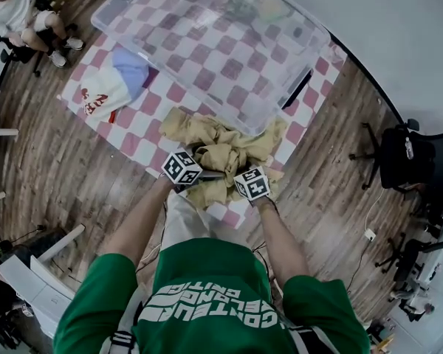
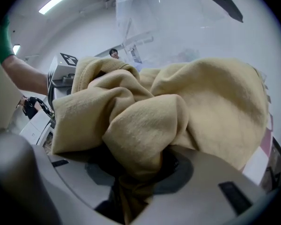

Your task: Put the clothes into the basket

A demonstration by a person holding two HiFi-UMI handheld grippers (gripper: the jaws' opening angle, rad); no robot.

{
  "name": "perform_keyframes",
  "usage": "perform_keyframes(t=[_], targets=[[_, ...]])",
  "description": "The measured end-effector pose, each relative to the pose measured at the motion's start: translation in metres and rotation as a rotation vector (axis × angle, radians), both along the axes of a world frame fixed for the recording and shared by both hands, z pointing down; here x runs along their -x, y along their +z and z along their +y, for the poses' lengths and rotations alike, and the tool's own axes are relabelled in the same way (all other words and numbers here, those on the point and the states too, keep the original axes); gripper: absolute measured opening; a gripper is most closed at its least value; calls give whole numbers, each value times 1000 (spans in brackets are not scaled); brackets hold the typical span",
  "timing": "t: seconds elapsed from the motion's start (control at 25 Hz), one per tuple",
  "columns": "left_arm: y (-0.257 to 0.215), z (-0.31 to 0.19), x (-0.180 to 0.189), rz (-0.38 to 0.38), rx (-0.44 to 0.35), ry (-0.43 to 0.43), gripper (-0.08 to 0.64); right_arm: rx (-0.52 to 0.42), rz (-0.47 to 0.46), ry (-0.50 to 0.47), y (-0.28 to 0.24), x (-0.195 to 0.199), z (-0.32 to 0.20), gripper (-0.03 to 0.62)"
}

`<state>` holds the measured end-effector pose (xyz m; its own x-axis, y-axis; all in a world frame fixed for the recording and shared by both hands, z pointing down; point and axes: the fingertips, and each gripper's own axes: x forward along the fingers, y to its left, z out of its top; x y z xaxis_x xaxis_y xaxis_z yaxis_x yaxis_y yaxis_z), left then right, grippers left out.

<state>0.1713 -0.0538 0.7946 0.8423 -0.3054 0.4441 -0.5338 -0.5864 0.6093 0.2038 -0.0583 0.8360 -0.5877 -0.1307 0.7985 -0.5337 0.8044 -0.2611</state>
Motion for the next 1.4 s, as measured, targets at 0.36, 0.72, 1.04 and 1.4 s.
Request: perform_keyframes(t=[0.36,0.72,1.04,1.4], targets=[[-22,15,-9,55,-42,-46,515,-36,-48,3,-22,6,11,147],[-63,38,-7,88,-133,-105,503,-95,-124,-7,-64,16,30,138],[-114,59,1,56,-264,-137,494,-191,-212,-22,-117,28,47,137],[-184,80,25,-1,-422,-219,489,-305,-325,-72,-188,56,62,135]])
